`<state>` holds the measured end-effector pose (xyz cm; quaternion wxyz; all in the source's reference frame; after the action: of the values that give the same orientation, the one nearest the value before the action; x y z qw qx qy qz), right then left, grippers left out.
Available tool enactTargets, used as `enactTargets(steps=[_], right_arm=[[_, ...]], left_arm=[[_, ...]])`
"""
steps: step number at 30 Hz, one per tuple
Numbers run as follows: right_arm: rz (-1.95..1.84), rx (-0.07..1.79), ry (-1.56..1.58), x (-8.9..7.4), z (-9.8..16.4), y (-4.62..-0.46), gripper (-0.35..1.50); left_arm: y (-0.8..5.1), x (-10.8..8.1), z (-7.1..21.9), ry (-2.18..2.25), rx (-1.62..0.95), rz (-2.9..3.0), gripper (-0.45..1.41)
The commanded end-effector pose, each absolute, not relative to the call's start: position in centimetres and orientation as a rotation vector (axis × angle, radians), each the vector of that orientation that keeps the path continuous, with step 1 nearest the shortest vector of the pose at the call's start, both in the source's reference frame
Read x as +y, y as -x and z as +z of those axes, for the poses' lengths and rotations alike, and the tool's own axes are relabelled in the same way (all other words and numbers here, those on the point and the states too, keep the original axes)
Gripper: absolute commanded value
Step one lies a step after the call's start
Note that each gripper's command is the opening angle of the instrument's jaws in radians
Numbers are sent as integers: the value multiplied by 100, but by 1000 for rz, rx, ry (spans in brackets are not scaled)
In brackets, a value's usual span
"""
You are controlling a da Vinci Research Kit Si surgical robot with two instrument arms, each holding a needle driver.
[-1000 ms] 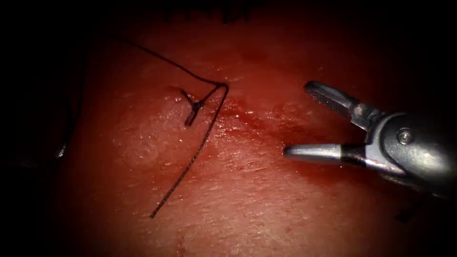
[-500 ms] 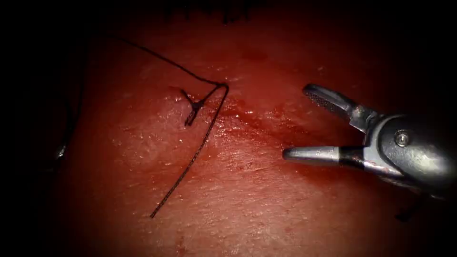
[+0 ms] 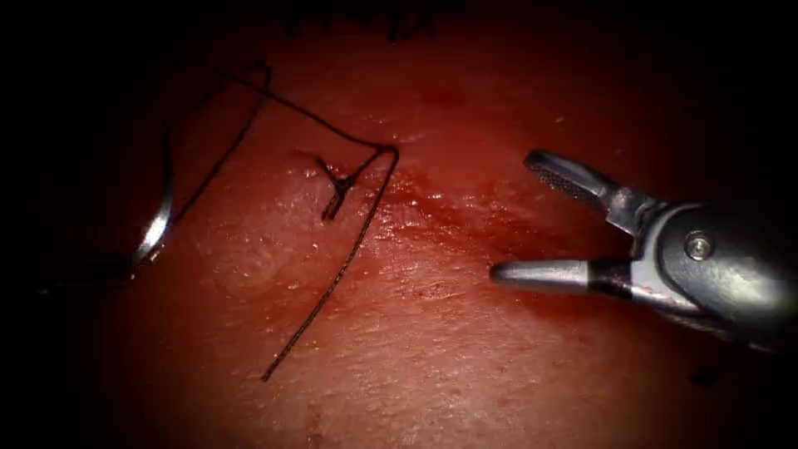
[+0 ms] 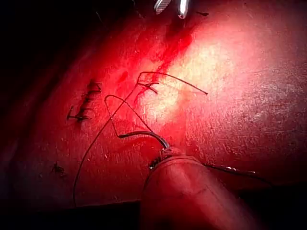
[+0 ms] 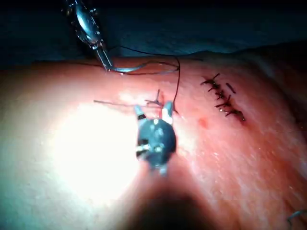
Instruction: Wound Closure
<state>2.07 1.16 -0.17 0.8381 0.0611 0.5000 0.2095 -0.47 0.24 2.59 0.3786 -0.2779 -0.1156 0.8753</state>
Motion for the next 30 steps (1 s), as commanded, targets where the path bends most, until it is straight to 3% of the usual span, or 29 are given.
enactTargets(steps=[1, 11, 18, 23, 30], right_arm=[[443, 1059, -130, 113, -11, -212, 68], [444, 1059, -133, 114, -14, -213, 66], [443, 1061, -138, 114, -19, -211, 59], [439, 1057, -148, 115, -31, -188, 19], [472, 1002, -136, 122, -49, -131, 9]], left_arm=[[52, 24, 262, 710, -300, 2236, -45], [78, 38, 221, 751, -264, 2244, -45], [146, 59, 168, 822, -168, 2262, -45], [218, 67, 153, 864, -177, 2268, -45], [302, 109, 161, 878, -136, 2302, -45]])
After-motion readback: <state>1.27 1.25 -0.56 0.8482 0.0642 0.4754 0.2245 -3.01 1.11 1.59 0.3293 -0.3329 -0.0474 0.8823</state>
